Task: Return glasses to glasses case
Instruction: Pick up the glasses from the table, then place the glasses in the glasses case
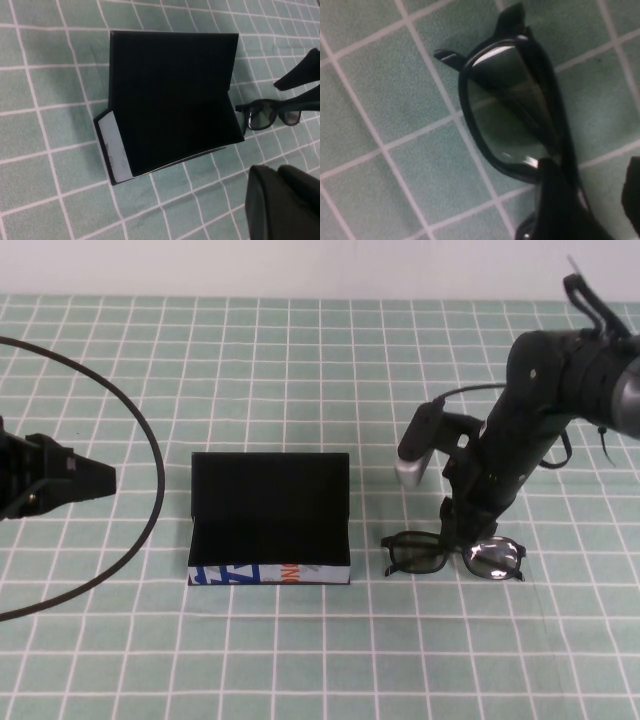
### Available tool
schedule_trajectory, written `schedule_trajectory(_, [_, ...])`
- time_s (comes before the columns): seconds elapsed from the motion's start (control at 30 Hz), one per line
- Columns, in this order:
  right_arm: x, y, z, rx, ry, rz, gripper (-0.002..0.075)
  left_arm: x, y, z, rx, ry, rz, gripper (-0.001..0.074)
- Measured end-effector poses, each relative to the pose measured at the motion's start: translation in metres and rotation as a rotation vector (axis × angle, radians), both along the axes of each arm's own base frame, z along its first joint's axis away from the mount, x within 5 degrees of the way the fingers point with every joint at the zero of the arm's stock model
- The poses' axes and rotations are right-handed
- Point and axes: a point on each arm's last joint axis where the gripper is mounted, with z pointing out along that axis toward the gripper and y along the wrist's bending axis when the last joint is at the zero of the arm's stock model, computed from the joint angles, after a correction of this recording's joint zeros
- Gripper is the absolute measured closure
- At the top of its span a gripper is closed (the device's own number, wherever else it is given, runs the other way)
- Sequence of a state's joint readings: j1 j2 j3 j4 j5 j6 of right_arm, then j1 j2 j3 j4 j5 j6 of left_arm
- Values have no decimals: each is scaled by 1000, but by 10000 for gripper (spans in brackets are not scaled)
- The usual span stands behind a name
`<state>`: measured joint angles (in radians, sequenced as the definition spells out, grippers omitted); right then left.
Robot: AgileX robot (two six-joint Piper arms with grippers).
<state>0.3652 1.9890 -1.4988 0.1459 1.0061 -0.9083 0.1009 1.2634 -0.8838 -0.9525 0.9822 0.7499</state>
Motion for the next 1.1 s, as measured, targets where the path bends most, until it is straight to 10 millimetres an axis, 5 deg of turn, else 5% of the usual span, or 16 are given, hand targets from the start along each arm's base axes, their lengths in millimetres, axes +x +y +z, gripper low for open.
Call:
schedule_trajectory(0.33, [2,1,-12,-7,28,-2,475,0,0,0,1,-1,-1,737])
schedule_trajectory(0.53, [2,2,-7,-5,48,7,652,0,0,0,3,-2,-2,737])
schedule_trajectory(0.7, [7,5,9,1,62,24,719,0,0,0,3,-2,-2,737])
schedule_trajectory(1.1, [18,39,77,222,-31,50,724,0,0,0,5,-5,0,737])
